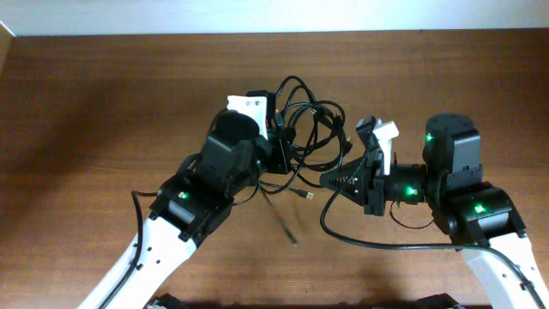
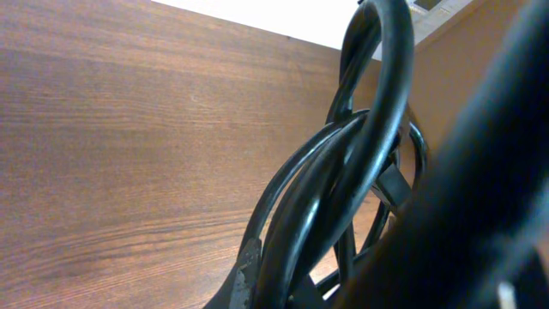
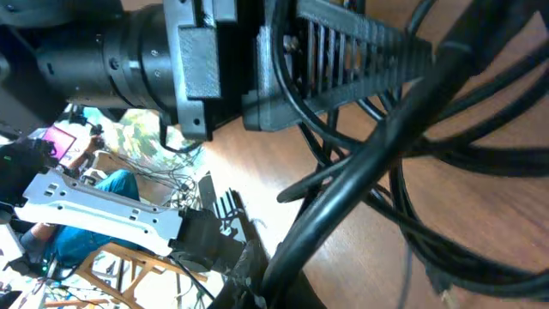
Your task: Untangle cables
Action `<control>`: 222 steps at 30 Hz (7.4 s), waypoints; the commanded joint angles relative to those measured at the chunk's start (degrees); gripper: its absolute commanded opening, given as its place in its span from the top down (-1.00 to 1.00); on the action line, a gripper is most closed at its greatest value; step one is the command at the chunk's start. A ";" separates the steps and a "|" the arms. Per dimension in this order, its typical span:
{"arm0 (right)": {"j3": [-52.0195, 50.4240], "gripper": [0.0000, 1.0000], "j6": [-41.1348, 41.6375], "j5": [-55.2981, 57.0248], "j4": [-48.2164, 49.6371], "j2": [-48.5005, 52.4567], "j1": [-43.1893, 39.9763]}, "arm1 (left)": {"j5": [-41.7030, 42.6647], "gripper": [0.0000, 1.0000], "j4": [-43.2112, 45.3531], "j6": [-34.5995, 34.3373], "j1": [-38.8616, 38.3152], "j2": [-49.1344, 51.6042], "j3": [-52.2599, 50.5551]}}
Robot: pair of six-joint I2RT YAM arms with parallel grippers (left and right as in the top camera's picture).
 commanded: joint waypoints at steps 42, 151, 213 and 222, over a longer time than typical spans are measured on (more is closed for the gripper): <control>0.15 -0.47 9.97 29.05 -8.81 4.37 -0.37 | 2.38 1.00 -2.95 18.47 1.01 -10.75 0.98; 0.15 -0.22 -9.14 30.05 -17.49 -8.48 -0.37 | 15.69 1.00 -9.16 43.52 0.85 -6.51 0.98; 3.17 -0.15 -2.05 13.29 -9.14 -7.56 -4.07 | 34.10 1.00 7.15 29.77 -5.09 -4.24 0.98; 3.17 0.92 -6.60 0.63 -9.01 -7.56 -4.07 | 20.48 0.84 5.31 29.81 -5.03 -4.20 0.98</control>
